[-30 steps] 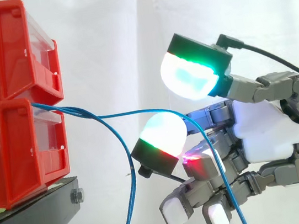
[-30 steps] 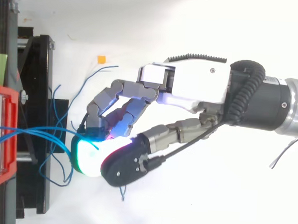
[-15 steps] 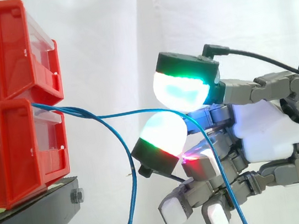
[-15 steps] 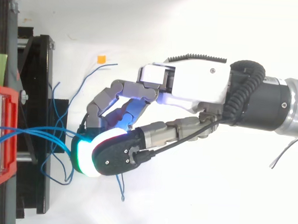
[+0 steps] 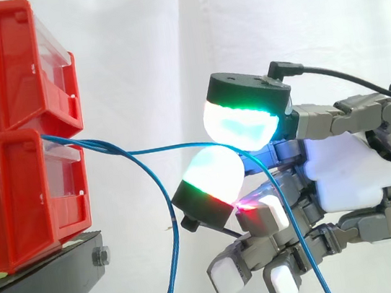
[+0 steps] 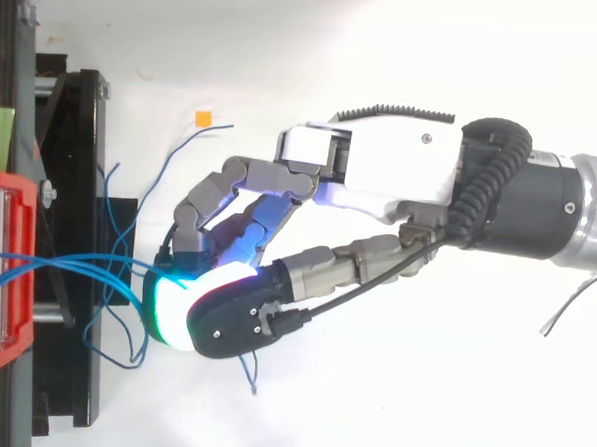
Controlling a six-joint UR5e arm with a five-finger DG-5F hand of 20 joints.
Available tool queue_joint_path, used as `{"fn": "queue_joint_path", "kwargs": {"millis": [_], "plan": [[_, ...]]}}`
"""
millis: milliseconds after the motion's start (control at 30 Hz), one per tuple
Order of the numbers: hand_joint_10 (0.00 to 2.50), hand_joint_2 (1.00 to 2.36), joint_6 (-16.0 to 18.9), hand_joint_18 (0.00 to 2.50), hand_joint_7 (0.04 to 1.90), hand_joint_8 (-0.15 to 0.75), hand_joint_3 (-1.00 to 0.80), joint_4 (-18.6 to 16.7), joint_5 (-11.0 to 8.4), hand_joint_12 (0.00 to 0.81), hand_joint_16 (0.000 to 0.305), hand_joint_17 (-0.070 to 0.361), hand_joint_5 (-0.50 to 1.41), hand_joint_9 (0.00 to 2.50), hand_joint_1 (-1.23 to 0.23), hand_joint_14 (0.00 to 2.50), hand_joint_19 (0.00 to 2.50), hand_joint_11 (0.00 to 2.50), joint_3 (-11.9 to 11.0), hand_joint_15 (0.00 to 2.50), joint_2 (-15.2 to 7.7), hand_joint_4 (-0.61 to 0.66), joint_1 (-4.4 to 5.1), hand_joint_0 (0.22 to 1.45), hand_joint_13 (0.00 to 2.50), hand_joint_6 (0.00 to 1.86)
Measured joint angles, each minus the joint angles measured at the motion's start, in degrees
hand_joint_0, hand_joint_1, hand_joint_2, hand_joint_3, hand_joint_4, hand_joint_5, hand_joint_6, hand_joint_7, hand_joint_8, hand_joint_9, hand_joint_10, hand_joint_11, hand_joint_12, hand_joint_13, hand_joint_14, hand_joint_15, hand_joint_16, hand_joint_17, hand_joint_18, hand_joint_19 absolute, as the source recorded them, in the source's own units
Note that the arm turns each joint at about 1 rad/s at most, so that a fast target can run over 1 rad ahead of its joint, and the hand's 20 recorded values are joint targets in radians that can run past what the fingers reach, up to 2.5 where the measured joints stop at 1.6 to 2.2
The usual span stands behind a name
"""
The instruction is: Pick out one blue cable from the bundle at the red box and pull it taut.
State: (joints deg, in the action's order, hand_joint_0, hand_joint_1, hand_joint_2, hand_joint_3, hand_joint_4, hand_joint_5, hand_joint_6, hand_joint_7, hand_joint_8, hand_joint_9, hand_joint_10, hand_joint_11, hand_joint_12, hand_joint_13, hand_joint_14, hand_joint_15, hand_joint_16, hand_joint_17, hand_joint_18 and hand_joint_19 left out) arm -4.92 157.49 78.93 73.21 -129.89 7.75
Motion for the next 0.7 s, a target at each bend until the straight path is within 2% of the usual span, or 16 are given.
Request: {"fn": "queue_joint_path", "kwargs": {"millis": [500, 667, 700], "plan": [[0.03, 1.02, -0.01, 0.77, 0.90, 0.223, -0.28, 0.00, 0.00, 0.298, 0.042, 0.094, -0.15, 1.11, -0.72, 0.02, 0.66, 0.91, 0.00, 0.46, 0.01, -0.09, -0.01, 0.65, 0.75, 0.98], [0.03, 1.00, -0.04, 0.77, 0.85, 0.218, -0.46, 0.00, 0.00, 0.303, 0.042, 0.095, -0.16, 1.12, -0.66, 0.02, 0.67, 0.91, 0.00, 0.47, 0.01, -0.02, -0.01, 0.61, 0.75, 0.97], [0.03, 1.00, -0.05, 0.76, 0.82, 0.220, -0.50, 0.01, 0.00, 0.306, 0.043, 0.096, -0.16, 1.12, -0.61, 0.02, 0.67, 0.91, 0.00, 0.47, 0.00, 0.00, -0.01, 0.59, 0.75, 0.96]]}}
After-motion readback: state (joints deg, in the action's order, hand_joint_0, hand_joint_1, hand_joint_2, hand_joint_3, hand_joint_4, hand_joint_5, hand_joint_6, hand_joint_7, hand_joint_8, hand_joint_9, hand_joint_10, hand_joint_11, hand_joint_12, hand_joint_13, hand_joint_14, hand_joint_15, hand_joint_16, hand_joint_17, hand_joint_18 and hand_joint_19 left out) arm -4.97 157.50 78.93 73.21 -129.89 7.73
